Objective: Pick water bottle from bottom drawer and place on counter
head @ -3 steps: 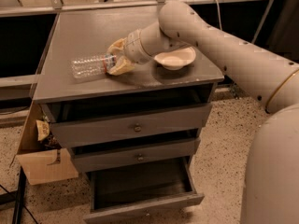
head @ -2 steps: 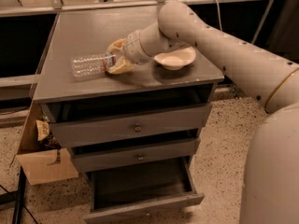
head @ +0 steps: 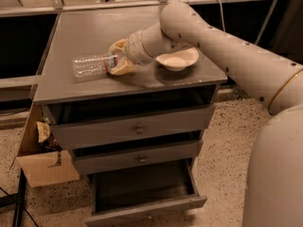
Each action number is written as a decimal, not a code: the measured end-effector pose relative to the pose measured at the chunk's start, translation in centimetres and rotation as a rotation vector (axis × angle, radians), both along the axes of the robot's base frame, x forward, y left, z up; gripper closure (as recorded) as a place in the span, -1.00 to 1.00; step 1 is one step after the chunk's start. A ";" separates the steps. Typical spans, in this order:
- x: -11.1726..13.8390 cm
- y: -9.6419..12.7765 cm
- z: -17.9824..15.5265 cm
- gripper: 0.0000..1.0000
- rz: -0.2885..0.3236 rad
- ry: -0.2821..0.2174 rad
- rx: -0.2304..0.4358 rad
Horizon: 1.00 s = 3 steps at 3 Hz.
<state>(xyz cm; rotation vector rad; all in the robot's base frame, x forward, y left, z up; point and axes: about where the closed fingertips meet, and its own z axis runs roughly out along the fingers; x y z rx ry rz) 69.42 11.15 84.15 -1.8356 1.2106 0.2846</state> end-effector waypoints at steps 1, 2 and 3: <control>0.0 0.0 0.0 -0.75 0.000 0.000 0.000; 0.8 -0.6 3.3 -1.00 -0.022 0.024 -0.009; 0.8 -0.6 3.3 -1.00 -0.022 0.025 -0.009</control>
Offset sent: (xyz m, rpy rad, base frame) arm 0.0103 -0.0086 0.0390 -0.0115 0.0065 -0.0061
